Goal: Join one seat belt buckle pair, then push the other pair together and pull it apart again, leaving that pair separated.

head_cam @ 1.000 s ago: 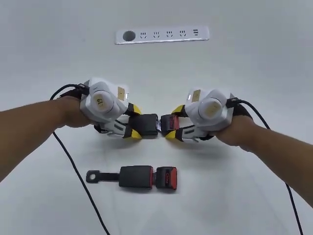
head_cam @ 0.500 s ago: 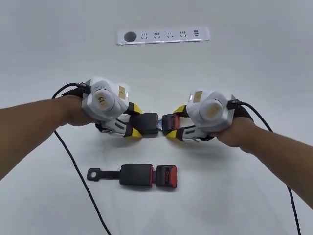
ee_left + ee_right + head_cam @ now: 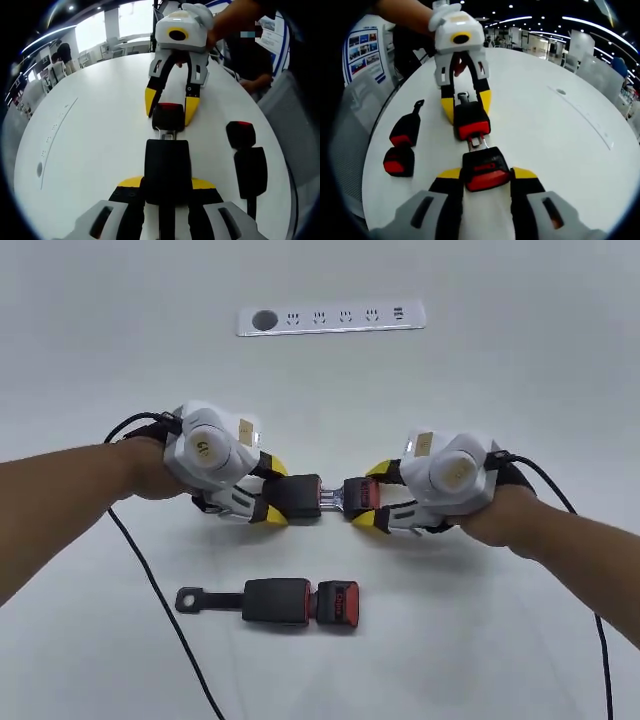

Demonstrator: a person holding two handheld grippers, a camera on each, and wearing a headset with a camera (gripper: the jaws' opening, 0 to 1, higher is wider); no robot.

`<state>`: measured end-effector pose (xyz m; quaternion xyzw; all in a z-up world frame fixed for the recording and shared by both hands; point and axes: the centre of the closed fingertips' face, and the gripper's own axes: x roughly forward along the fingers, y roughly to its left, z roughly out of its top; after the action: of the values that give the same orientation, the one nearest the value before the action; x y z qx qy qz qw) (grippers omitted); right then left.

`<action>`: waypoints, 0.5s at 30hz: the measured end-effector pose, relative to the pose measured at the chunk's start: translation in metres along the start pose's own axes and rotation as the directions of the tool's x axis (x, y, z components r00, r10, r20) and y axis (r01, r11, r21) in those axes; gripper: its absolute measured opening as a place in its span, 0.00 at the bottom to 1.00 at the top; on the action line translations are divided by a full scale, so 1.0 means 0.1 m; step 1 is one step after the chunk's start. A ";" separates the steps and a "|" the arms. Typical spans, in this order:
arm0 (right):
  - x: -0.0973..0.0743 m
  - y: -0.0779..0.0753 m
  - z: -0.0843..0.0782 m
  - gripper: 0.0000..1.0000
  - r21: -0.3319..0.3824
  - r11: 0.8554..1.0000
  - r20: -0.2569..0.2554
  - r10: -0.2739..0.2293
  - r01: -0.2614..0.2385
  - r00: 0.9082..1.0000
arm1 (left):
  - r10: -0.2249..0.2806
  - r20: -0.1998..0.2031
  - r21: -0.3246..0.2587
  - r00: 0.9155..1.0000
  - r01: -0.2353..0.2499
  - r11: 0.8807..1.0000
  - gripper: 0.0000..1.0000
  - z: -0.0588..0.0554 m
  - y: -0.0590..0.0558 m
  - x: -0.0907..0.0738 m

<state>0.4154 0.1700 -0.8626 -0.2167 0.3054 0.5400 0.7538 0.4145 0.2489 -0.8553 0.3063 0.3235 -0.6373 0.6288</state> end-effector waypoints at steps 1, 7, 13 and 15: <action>-0.02 0.00 -0.01 0.36 0.002 1.000 0.003 -0.001 0.001 1.000 | 0.000 0.000 -0.001 1.000 0.000 1.000 0.34 0.00 0.00 0.00; -0.16 -0.03 -0.13 0.36 0.010 1.000 0.011 -0.009 0.009 1.000 | -0.001 0.003 0.001 1.000 0.001 1.000 0.34 0.00 0.00 0.00; -0.27 -0.08 -0.24 0.36 0.009 1.000 0.005 -0.017 0.017 1.000 | -0.001 0.000 0.002 1.000 0.001 1.000 0.34 0.00 0.00 0.01; -0.32 -0.09 -0.28 0.36 0.009 1.000 0.004 -0.017 0.017 1.000 | -0.001 -0.001 0.002 1.000 0.001 1.000 0.34 0.00 0.01 0.01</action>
<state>0.4101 0.1271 -0.8607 -0.2150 0.3045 0.5326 0.7599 0.4151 0.2485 -0.8561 0.3071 0.3234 -0.6378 0.6279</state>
